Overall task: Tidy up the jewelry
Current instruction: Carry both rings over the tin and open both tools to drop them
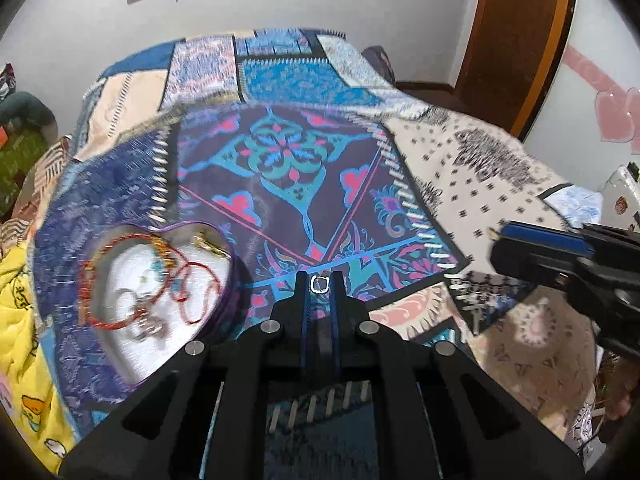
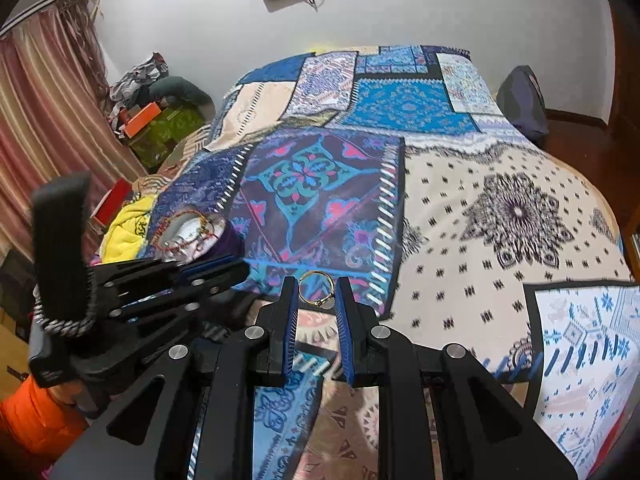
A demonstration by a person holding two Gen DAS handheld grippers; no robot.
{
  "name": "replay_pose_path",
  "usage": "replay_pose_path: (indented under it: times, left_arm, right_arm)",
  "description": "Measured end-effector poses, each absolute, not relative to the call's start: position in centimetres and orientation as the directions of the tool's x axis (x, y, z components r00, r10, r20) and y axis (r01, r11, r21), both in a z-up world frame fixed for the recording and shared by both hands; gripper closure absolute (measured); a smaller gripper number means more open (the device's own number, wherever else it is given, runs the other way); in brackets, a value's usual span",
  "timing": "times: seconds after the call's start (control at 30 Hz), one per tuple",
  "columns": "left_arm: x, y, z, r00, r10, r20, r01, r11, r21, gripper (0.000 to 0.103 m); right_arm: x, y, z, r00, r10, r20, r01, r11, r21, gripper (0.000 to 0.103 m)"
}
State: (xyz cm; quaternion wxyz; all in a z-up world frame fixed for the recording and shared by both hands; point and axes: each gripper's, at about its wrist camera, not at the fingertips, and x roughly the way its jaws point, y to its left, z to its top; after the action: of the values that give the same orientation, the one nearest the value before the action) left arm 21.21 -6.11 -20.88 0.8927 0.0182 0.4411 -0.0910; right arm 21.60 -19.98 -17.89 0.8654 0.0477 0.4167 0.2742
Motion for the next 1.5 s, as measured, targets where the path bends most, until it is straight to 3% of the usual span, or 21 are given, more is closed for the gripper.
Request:
replay_pose_path:
  times: [0.63, 1.5]
  left_arm:
    - [17.6, 4.0, -13.1, 0.749, -0.080, -0.658, 0.040, 0.996, -0.075, 0.095]
    - [20.2, 6.3, -18.6, 0.666, -0.155, -0.730, 0.084, 0.987, -0.134, 0.095]
  right_arm:
    - [22.6, -12.0, -13.3, 0.507, 0.616, -0.602, -0.566, 0.765, 0.306, 0.086]
    - [25.6, -3.6, -17.5, 0.360, 0.630, -0.688, -0.631, 0.708, 0.318, 0.086]
